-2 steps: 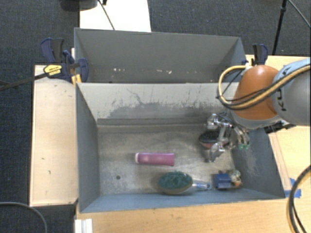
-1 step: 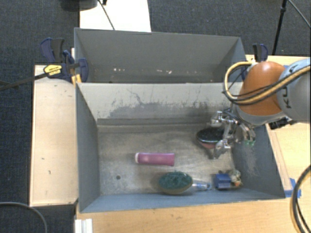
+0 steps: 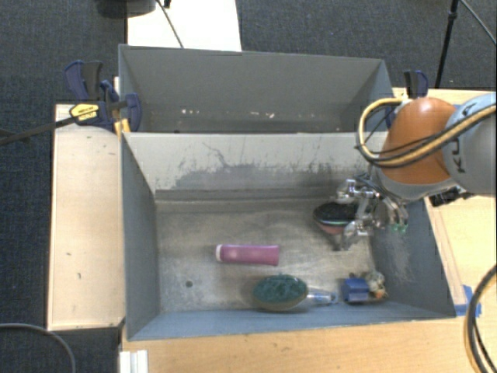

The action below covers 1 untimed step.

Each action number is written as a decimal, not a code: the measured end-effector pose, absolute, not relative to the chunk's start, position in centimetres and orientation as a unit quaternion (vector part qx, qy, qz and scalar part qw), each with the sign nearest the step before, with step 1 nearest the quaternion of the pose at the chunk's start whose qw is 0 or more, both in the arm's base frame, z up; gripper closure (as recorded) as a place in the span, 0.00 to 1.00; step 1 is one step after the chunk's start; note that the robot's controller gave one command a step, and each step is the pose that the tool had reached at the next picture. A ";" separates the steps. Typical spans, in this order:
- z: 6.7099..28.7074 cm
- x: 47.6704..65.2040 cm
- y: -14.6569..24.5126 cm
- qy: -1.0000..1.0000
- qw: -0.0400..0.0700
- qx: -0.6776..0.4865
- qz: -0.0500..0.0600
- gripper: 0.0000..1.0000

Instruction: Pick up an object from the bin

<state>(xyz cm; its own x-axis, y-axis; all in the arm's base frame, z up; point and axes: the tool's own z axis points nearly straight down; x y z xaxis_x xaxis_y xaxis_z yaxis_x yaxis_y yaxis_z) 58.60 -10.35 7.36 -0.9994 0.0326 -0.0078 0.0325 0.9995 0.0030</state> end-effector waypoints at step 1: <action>23.4 55.8 -7.0 0.992 0.004 -0.122 -0.001 1.00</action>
Offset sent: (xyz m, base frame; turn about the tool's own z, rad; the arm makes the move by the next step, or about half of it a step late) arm -0.0294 0.0334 0.1561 -0.2780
